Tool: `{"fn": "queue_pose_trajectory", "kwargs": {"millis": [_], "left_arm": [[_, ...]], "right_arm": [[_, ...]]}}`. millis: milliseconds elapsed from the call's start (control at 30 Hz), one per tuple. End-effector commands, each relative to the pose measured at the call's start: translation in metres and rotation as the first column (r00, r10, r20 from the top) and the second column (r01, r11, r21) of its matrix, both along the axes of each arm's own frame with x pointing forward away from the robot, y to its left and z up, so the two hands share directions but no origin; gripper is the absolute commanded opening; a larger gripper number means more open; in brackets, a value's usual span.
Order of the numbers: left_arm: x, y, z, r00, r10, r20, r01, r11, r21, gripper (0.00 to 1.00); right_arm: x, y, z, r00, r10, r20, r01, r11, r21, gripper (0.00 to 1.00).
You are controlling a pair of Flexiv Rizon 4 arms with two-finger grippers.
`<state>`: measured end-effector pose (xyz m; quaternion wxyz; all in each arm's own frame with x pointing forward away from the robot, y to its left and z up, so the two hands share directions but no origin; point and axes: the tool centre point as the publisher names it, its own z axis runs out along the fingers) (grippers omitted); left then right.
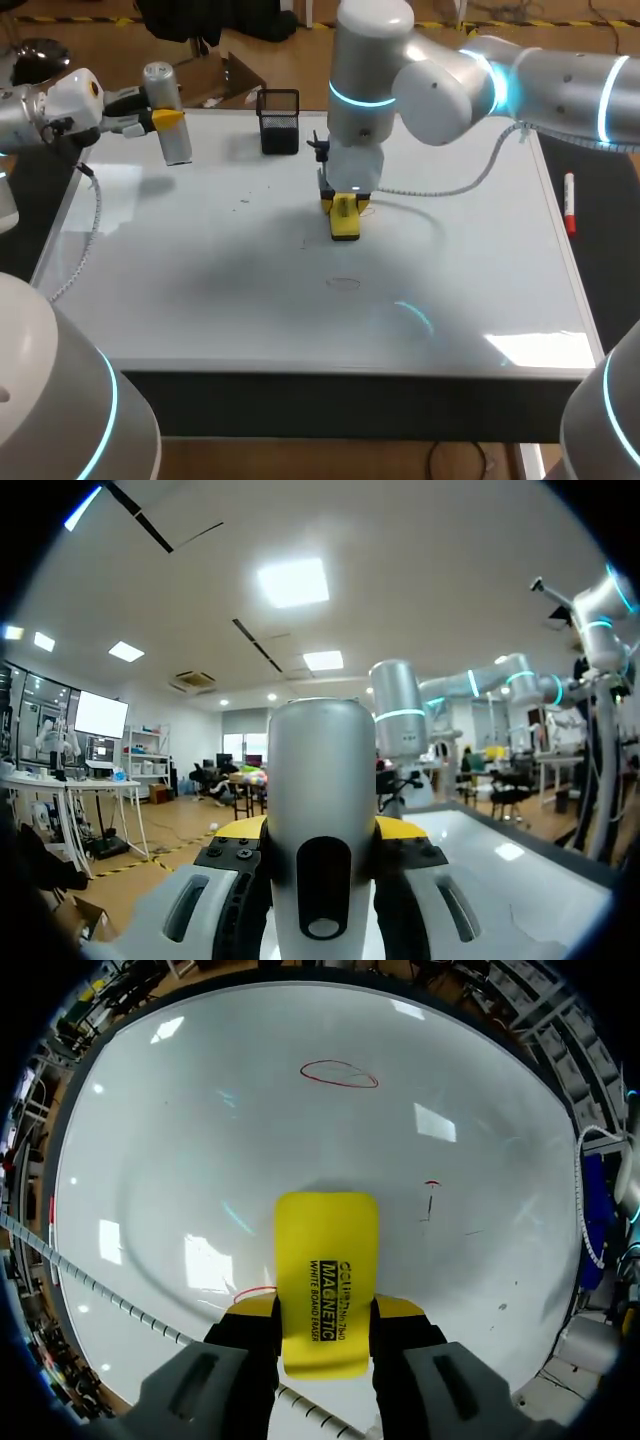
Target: Pick up the inspection probe, press it on each red-marked spot on the whiteboard one by one, put down the probe, pick up the eraser, and wipe off all the red marks.
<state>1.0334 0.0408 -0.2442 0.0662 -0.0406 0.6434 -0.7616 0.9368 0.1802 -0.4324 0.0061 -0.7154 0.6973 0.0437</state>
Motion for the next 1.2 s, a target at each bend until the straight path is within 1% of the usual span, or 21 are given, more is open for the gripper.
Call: {"fn": "queue_pose_trajectory", "kwargs": {"millis": [33, 600, 833, 1000, 1200], "left_arm": [[0.000, 0.000, 0.001, 1.000, 0.001, 0.000, -0.001, 1.000, 0.000, 0.00], [0.000, 0.000, 0.001, 1.000, 0.001, 0.000, -0.001, 1.000, 0.000, 0.00], [0.000, 0.000, 0.001, 1.000, 0.001, 0.000, -0.001, 1.000, 0.000, 0.00], [0.000, 0.000, 0.001, 1.000, 0.001, 0.000, -0.001, 1.000, 0.000, 0.00], [0.000, 0.000, 0.001, 1.000, 0.001, 0.000, -0.001, 1.000, 0.000, 0.00]], "right_arm": [[0.001, -0.013, -0.013, 1.000, -0.004, -0.011, 0.004, 1.000, 0.000, 0.00], [0.000, -0.067, -0.027, 0.996, -0.086, -0.031, 0.085, 0.995, -0.047, 0.00], [-0.002, -0.080, -0.027, 0.995, -0.101, -0.029, 0.099, 0.993, -0.057, 0.00], [-0.001, -0.085, -0.019, 0.992, -0.122, -0.013, 0.121, 0.991, -0.049, 0.00], [0.005, -0.090, 0.003, 0.991, -0.132, -0.004, 0.132, 0.990, -0.049, 0.00]]}}
